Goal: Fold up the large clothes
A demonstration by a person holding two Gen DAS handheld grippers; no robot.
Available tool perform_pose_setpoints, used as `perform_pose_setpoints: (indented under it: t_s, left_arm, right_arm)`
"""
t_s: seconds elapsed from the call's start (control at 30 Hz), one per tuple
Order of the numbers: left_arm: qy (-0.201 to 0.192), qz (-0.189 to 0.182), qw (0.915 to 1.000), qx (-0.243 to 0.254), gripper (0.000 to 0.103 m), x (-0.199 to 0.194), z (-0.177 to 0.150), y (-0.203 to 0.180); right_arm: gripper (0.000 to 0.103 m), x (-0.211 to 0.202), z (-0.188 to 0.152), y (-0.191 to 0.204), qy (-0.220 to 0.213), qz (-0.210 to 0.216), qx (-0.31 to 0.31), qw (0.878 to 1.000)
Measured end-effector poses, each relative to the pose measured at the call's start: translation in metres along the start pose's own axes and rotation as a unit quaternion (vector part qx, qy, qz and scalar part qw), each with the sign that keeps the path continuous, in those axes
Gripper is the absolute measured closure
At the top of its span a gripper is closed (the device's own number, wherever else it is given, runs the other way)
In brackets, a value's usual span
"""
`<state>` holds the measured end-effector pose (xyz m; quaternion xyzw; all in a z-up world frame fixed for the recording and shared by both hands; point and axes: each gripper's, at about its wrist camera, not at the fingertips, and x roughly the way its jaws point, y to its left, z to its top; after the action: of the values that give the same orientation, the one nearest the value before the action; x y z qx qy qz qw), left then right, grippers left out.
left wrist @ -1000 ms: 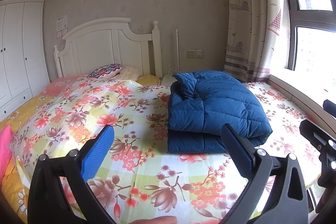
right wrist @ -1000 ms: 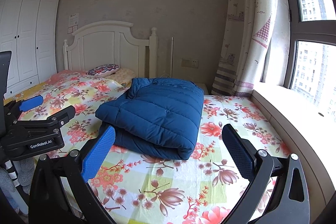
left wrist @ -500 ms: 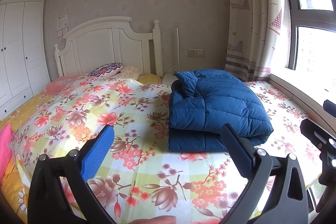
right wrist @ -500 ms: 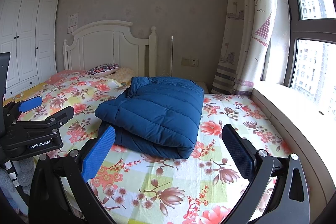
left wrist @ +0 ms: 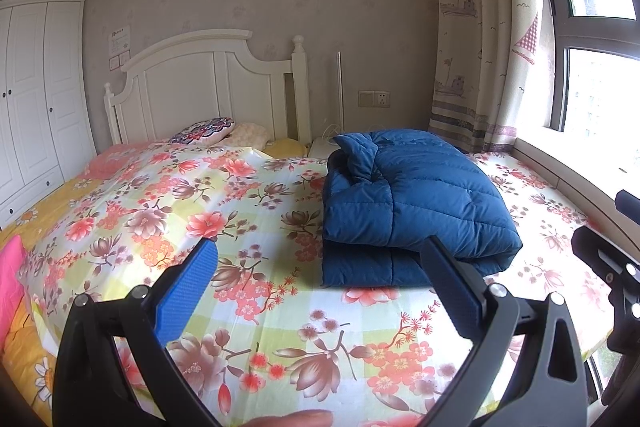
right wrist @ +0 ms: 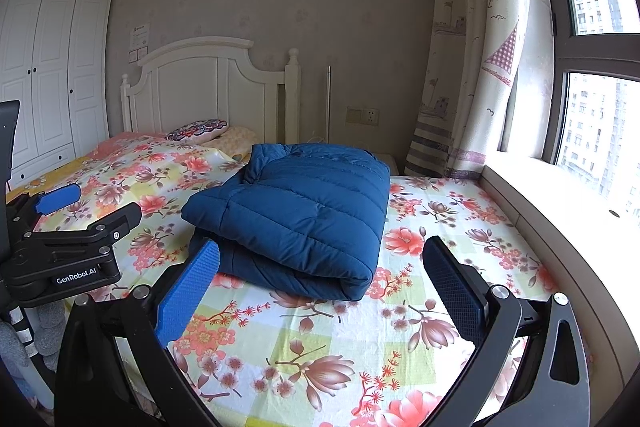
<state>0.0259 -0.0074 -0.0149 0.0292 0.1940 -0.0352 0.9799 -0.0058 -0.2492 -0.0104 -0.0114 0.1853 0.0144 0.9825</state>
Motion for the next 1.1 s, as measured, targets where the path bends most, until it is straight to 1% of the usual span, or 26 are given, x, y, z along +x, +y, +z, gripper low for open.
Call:
perform_pose_setpoints:
  t_s: [0.53, 0.7, 0.93, 1.1]
  left_arm:
    - [0.000, 0.000, 1.0000, 0.000, 0.002, 0.001, 0.003, -0.001]
    - [-0.004, 0.002, 1.0000, -0.002, 0.002, -0.001, -0.002, 0.001]
    - [-0.008, 0.001, 0.9999, 0.009, 0.002, -0.003, -0.001, -0.003]
    - [-0.004, -0.011, 0.9996, 0.024, 0.002, 0.003, 0.003, -0.011]
  right_arm:
    - [0.005, 0.001, -0.002, 0.003, 0.002, 0.000, 0.001, 1.000]
    - [0.005, 0.000, -0.001, 0.004, 0.002, 0.000, 0.002, 1.000]
    - [0.005, 0.000, 0.001, 0.006, 0.002, 0.000, -0.003, 1.000]
    - [0.005, 0.010, 0.001, 0.006, 0.013, 0.001, -0.006, 1.000]
